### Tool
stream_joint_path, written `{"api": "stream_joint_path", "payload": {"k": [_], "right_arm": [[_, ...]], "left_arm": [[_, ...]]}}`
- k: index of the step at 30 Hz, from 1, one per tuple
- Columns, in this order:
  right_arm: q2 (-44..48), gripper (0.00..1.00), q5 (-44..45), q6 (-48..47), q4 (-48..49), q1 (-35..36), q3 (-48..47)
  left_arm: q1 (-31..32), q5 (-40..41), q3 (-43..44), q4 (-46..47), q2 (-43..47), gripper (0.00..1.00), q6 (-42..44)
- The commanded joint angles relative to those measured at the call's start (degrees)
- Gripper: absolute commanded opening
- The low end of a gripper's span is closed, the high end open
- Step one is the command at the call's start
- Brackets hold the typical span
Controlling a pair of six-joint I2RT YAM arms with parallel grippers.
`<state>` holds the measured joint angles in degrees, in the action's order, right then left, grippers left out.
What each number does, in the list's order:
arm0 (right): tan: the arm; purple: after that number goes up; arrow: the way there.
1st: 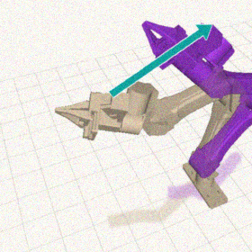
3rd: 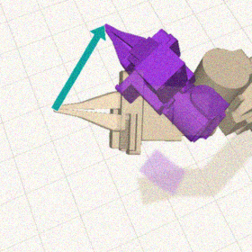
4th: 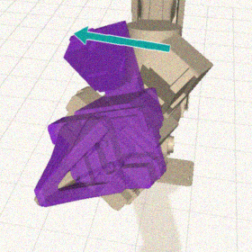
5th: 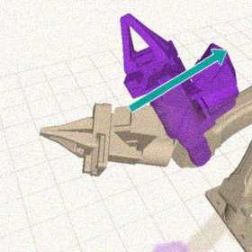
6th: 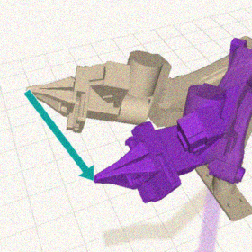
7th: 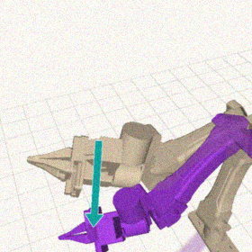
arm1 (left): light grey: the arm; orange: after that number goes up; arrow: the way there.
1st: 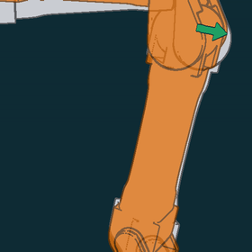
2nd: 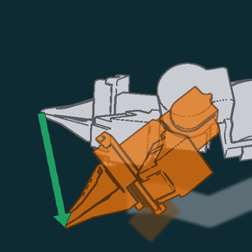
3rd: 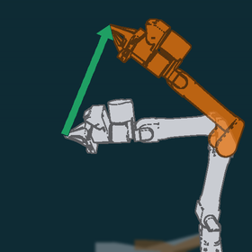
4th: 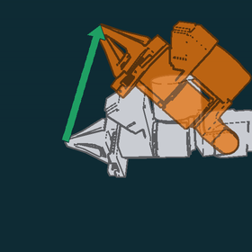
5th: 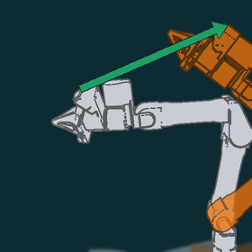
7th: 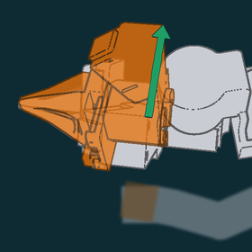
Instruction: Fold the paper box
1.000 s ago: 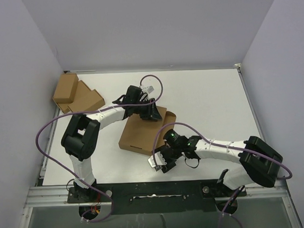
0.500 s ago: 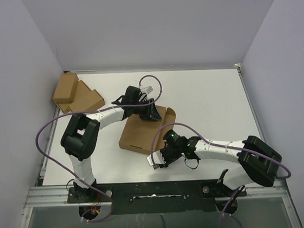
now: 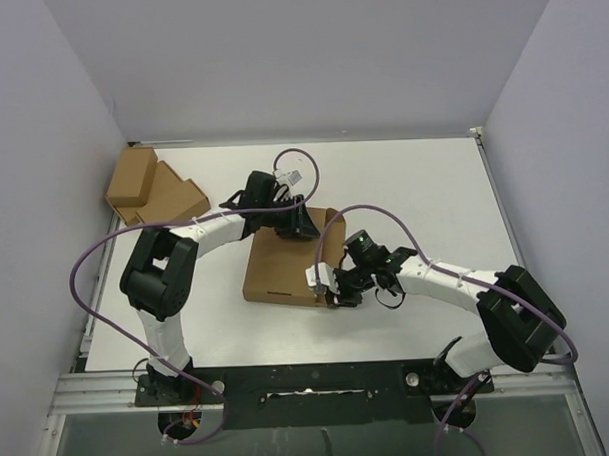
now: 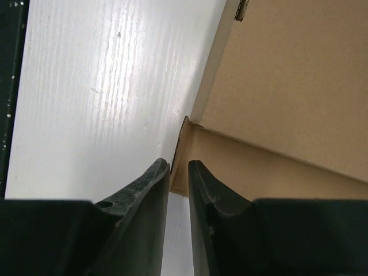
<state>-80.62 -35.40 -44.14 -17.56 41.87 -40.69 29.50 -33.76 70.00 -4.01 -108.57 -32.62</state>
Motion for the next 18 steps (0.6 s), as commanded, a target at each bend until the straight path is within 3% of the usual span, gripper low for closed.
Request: {"api": "stream_joint_path", "payload": {"k": [1,6,14,18], "right_arm": [[-2.8,0.23,-4.31,1.35,-4.44,-0.89,-5.69],[-5.35,0.25,-4.94,3.35,-7.36,0.24,-8.85],[-4.96,0.25,0.93,6.23,-4.31,5.16,-8.97],[-4.79,0.17,2.74,6.04,-4.39,4.91,-8.66]], "left_arm": [[-0.49,-0.52,-0.61,0.35,-0.44,0.35,0.18],[-0.5,-0.09,-0.95,0.64,-0.33,0.35,-0.24],[-0.49,0.09,-1.56,1.16,0.8,0.36,-1.01],[-0.58,-0.35,-2.24,1.81,2.58,0.36,-1.16]]}}
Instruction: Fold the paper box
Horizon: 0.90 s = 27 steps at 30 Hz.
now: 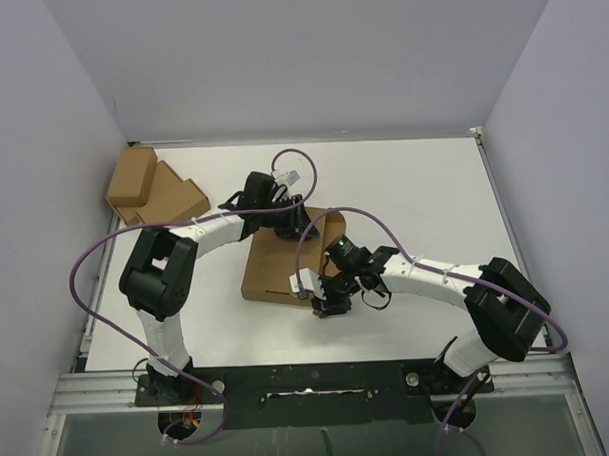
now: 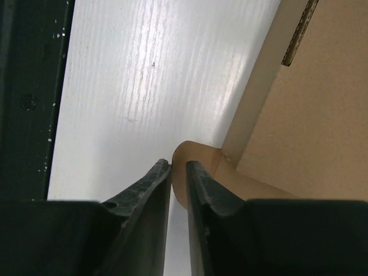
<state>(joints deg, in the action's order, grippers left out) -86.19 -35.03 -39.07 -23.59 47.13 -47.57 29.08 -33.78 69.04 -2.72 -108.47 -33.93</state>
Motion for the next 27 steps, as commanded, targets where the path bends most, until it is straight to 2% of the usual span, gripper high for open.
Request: {"api": "stream_joint_path", "payload": {"k": [1,9,20,27], "right_arm": [[1.14,0.14,2.41,0.79,1.44,-0.81,-1.67],[2.83,0.0,2.42,0.38,0.38,-5.03,-1.33],[1.26,0.0,1.16,2.59,-2.51,-10.2,-3.56],[-1.11,0.0,8.79,6.99,2.08,-10.49,-5.08]], "left_arm": [[-0.12,-0.71,-1.42,0.72,3.06,0.36,0.15],[-0.64,-1.71,-2.63,1.52,6.51,0.36,0.07],[-2.34,-2.84,-5.29,1.66,4.86,0.35,2.02],[-2.85,-2.87,-5.58,1.36,3.26,0.35,2.8]]}}
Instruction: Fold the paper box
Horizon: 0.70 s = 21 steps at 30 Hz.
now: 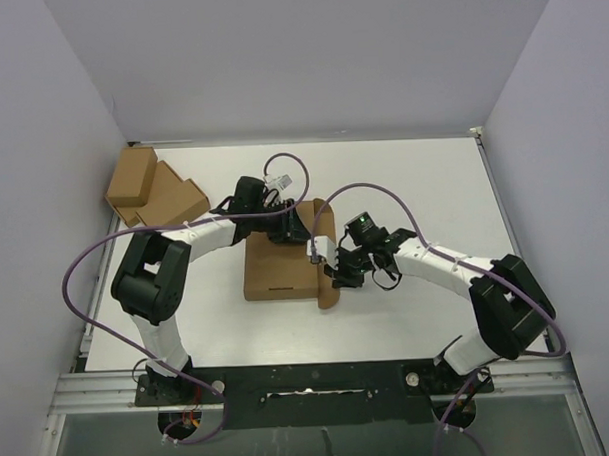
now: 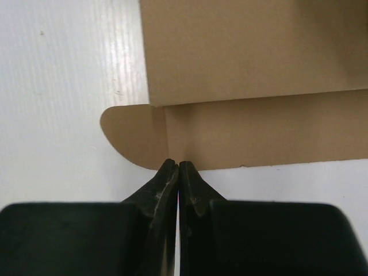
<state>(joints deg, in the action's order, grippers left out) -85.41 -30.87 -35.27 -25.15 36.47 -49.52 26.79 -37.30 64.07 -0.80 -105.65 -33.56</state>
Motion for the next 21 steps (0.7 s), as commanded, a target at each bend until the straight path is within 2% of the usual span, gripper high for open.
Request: {"api": "stream_joint_path", "payload": {"k": [1,4,5,9,12,16,21], "right_arm": [[-2.67,0.0,5.36,3.6,3.69,0.18,-3.66],[-2.91,0.0,1.52,2.13,1.73,-0.03,-4.73],[-2.1,0.03,-1.38,-0.1,0.58,-0.06,-4.56],[4.21,0.37,-9.88,-13.83,-2.45,0.2,0.65],[7.58,0.53,-13.16,-23.46,-2.85,0.47,4.59],[8.57,0.54,-7.92,-26.64,4.35,5.39,9.41],[5.2,0.44,2.4,-23.7,10.6,10.11,9.5]], "left_arm": [[-0.59,0.65,-0.55,-0.67,0.46,0.35,2.46],[-0.92,0.65,-0.59,-0.79,0.76,0.35,2.42],[-1.06,0.65,-0.61,-0.79,0.88,0.35,2.37],[-1.47,-0.84,-0.36,-0.79,0.89,0.35,2.21],[-1.41,-1.02,-0.27,-0.7,0.64,0.35,2.14],[-1.47,-1.21,-0.22,-0.46,0.53,0.35,1.87],[-1.43,-1.11,-0.43,-0.32,0.94,0.35,1.57]]}}
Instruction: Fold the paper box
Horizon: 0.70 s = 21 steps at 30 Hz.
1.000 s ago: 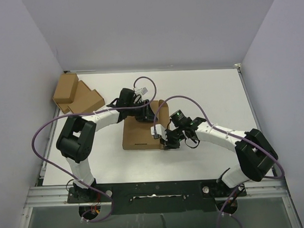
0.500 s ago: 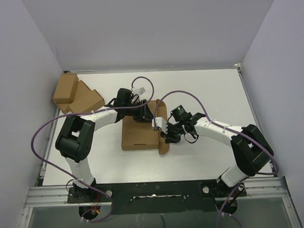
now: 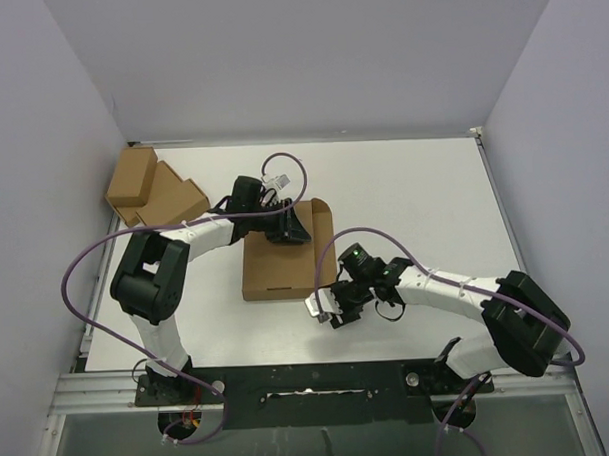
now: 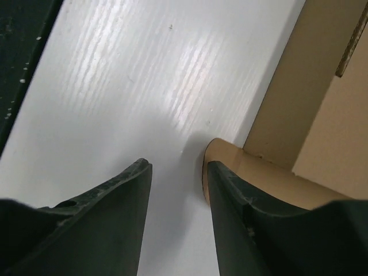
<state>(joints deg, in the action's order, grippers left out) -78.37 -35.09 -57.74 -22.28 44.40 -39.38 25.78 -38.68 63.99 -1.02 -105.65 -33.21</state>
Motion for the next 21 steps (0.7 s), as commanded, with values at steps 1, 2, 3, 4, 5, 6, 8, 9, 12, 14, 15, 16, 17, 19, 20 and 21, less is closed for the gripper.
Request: {"api": "stream_joint_path", "payload": {"k": [1,2,3,4,5,6,8,9,12,14,15,16,17,19,20,21], "right_arm": [[-2.28,0.41,7.92,-0.83,8.6,2.31,-0.58],[-2.51,0.38,8.91,-0.44,9.49,2.35,-0.28],[-2.5,0.36,9.7,-0.25,10.42,2.42,0.12],[-2.45,0.34,10.44,0.04,11.18,2.51,0.52],[-2.53,0.3,10.87,0.52,12.04,2.57,0.6],[-2.5,0.24,11.18,1.16,12.37,2.65,0.43],[-2.54,0.16,11.2,2.74,12.39,2.6,-0.09],[-2.5,0.12,11.08,3.59,12.32,2.51,-0.35],[-2.55,0.03,9.05,6.38,11.14,0.66,-1.26],[-2.89,0.0,7.02,8.58,9.64,-1.31,-2.23],[-3.15,0.0,5.98,9.5,8.9,-2.15,-2.78],[-3.38,0.0,5.34,10.42,8.37,-2.91,-3.34],[-3.7,0.0,4.7,11.39,7.93,-3.59,-3.93],[-4.41,0.0,4.04,12.92,7.03,-4.2,-5.02],[-4.98,0.0,3.8,13.67,6.54,-4.3,-5.79],[-5.75,0.0,3.54,14.35,5.75,-4.31,-6.85]], "left_arm": [[-0.46,0.2,-0.41,0.06,0.96,0.35,1.14],[-0.47,0.18,-0.51,0.16,0.92,0.35,1.06],[-0.47,0.18,-0.59,0.36,0.89,0.35,0.98],[-0.47,0.03,-0.66,0.52,0.8,0.35,0.91],[-0.47,-0.05,-0.7,0.6,0.75,0.35,0.87],[-0.47,-0.13,-0.7,0.71,0.72,0.35,0.93],[-0.45,-0.11,-0.77,0.73,0.76,0.35,0.87],[-0.44,-0.22,-0.91,0.75,0.83,0.35,0.91],[-0.6,-0.3,-1.37,0.88,1.1,0.35,0.94],[-0.72,-0.41,-1.76,1.08,1.15,0.35,0.93],[-0.8,-0.43,-1.89,1.18,1.14,0.35,0.88],[-0.86,-0.57,-2.01,1.21,1.14,0.35,0.95],[-0.9,-0.67,-2.14,1.39,1.14,0.35,0.83],[-0.92,-0.75,-2.2,1.69,1.19,0.35,0.7],[-0.92,-0.79,-2.12,1.72,1.19,0.35,0.62],[-0.96,-0.78,-2.04,1.76,1.39,0.35,0.48]]}}
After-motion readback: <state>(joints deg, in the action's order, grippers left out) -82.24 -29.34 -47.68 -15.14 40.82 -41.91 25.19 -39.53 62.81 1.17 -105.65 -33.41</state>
